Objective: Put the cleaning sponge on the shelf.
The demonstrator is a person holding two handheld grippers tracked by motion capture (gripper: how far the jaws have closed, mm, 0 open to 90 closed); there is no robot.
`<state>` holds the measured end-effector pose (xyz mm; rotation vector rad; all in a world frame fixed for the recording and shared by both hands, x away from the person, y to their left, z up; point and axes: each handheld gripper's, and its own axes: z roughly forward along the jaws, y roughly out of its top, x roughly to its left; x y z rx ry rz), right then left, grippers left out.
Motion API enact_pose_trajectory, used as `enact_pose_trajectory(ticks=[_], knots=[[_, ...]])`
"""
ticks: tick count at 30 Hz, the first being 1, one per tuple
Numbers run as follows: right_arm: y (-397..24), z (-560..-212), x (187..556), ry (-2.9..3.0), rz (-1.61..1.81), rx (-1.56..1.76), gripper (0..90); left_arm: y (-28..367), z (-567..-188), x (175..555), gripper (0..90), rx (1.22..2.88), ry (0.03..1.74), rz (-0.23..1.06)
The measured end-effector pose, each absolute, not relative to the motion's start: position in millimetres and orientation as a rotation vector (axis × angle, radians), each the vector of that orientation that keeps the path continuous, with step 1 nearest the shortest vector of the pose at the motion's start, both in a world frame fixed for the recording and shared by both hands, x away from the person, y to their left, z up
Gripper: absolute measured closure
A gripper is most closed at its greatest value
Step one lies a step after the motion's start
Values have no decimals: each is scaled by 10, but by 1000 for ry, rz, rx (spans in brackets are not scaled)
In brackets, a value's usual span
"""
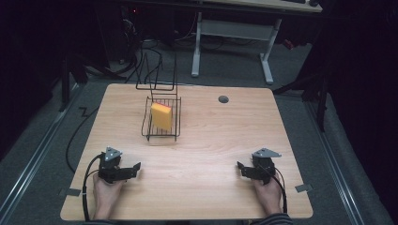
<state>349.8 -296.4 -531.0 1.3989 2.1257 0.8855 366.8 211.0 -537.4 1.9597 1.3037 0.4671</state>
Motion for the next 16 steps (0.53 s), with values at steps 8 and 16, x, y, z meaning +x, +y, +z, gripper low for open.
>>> enact_pose_trajectory(ticks=[8,16], knots=[[-2964,-5310,3498,2126,886,1399,263,2064,-5378,3670,117,2013,1309,545],[-2964,-5310,3497,2126,886,1399,263,2067,-5377,3669,118,2012,1311,541]])
